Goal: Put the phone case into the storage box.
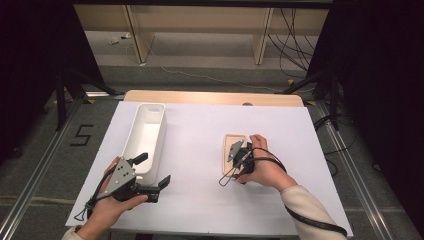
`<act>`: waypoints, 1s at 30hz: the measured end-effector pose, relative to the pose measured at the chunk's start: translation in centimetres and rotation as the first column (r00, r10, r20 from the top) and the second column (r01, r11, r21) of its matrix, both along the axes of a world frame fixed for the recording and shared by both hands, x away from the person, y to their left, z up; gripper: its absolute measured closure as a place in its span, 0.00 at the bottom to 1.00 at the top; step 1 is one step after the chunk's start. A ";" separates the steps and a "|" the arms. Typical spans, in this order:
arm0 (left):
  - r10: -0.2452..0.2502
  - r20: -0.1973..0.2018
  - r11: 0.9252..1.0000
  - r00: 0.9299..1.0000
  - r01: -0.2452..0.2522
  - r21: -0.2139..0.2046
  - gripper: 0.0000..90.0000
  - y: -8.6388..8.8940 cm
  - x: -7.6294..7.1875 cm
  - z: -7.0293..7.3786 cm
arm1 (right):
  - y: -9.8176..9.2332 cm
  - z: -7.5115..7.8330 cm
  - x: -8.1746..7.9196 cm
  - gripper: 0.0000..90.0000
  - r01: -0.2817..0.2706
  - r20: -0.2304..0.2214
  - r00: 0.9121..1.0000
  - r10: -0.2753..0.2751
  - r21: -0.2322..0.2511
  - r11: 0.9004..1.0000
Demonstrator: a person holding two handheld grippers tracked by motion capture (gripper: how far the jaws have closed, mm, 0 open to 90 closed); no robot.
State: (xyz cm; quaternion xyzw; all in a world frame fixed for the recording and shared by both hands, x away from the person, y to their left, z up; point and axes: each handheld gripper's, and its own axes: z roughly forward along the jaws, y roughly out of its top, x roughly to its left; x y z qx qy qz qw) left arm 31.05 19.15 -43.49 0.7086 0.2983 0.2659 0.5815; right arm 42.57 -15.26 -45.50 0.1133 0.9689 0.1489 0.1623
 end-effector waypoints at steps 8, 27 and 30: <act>-0.002 0.001 1.000 1.000 0.002 -0.002 0.00 0.0 0.0 0.0 | 0.5 -0.1 0.3 0.24 -0.026 0.012 1.000 0.027 -0.073 0.997; -0.003 0.002 1.000 1.000 0.003 -0.007 0.00 0.0 -0.1 0.1 | 1.8 -0.4 0.5 0.24 -0.063 -0.002 0.998 0.064 -0.170 0.983; -0.004 0.001 1.000 1.000 0.004 -0.010 0.00 -0.1 -0.1 0.1 | 2.0 -0.3 0.5 0.25 -0.077 0.005 0.997 0.079 -0.185 0.980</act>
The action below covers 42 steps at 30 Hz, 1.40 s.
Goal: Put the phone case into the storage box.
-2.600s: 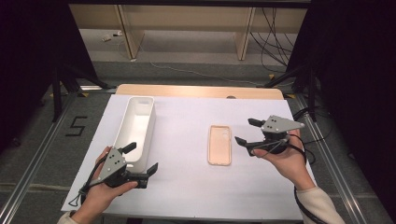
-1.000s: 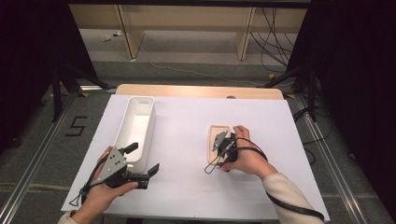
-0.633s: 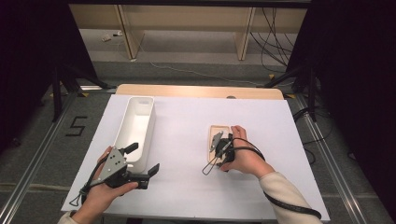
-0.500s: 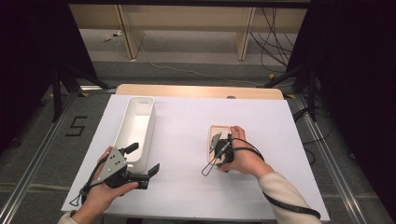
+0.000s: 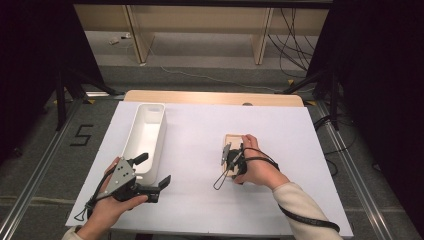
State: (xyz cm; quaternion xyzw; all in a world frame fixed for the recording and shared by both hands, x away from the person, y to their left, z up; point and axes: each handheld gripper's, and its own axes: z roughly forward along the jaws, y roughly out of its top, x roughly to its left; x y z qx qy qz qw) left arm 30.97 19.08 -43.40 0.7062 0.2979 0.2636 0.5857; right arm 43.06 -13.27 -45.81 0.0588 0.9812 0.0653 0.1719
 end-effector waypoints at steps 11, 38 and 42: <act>-0.005 0.004 1.000 1.000 0.005 -0.006 0.00 0.0 0.1 -0.1 | 0.2 0.0 0.3 0.29 -0.033 -0.033 0.999 0.032 -0.019 0.999; -0.009 -0.004 1.000 1.000 0.009 0.003 0.00 -0.1 0.0 -0.1 | 1.0 0.3 -1.6 0.84 -0.077 -0.117 0.991 0.068 -0.079 0.994; -0.010 -0.004 1.000 1.000 0.010 0.006 0.01 -0.1 0.0 -0.1 | 1.1 0.2 -1.5 0.86 -0.113 -0.101 0.989 0.104 -0.083 0.990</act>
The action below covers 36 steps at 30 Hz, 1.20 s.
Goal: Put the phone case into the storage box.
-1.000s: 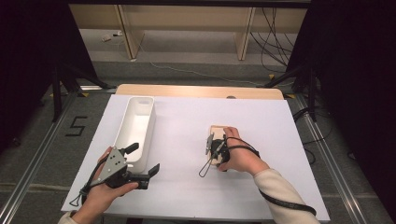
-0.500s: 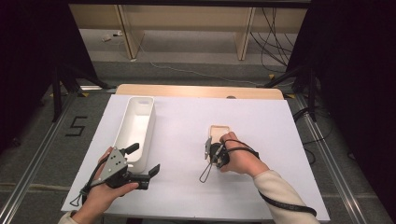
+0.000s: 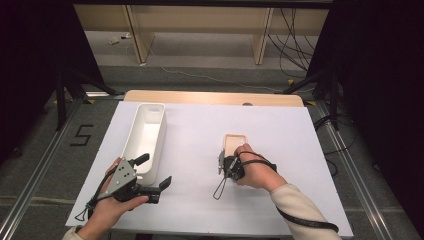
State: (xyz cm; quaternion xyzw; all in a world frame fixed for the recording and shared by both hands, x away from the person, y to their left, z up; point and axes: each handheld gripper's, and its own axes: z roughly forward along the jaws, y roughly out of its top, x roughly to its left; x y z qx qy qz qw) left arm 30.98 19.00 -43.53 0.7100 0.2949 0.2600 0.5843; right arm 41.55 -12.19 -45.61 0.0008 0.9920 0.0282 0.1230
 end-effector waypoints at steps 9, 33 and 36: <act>-0.001 -0.001 1.000 1.000 0.001 -0.002 0.01 0.0 0.0 0.0 | 0.1 0.0 -0.1 0.90 -0.034 0.008 0.999 0.034 -0.012 0.999; -0.003 0.002 1.000 1.000 0.003 -0.003 0.01 0.0 -0.1 0.0 | 0.0 0.0 -0.2 0.95 -0.039 0.013 0.999 0.039 -0.005 0.999; -0.003 0.003 1.000 1.000 0.003 -0.004 0.01 0.0 -0.1 0.0 | 0.0 0.0 -0.3 0.95 -0.011 -0.003 1.000 0.011 0.003 1.000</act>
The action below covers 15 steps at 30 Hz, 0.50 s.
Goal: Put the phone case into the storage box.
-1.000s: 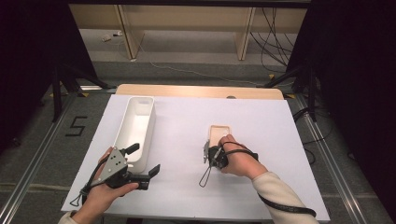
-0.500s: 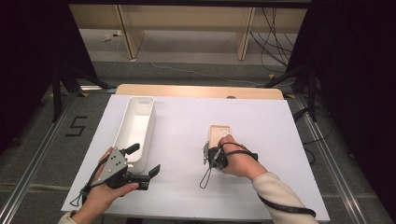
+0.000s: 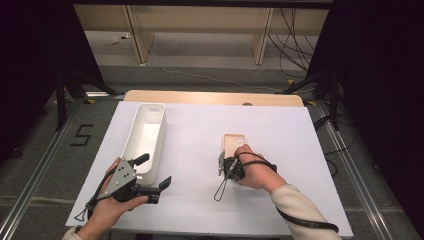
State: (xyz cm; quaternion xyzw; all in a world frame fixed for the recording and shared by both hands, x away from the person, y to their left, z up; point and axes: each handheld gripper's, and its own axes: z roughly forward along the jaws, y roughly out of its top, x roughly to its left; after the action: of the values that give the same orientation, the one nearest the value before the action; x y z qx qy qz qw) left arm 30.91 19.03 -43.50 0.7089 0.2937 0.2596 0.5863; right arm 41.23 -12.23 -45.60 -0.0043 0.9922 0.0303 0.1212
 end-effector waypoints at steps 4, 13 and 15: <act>-0.003 -0.001 1.000 1.000 0.003 -0.010 0.01 -0.1 0.0 0.0 | -0.1 0.1 0.1 0.96 -0.001 0.000 1.000 0.001 0.007 1.000; -0.001 0.000 1.000 1.000 0.001 0.002 0.01 0.0 0.0 0.0 | -0.6 0.2 -0.1 0.97 0.021 -0.022 1.000 -0.020 0.044 0.999; -0.001 0.003 1.000 1.000 0.001 0.007 0.01 0.1 0.0 0.0 | -0.8 0.3 0.1 0.97 0.015 -0.027 1.000 -0.013 0.056 0.998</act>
State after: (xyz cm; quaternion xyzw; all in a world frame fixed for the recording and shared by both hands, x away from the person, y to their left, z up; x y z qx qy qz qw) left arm 30.92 19.13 -43.46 0.7106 0.2915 0.2614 0.5846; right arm 41.30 -13.00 -45.32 0.0064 0.9925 0.0574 0.1081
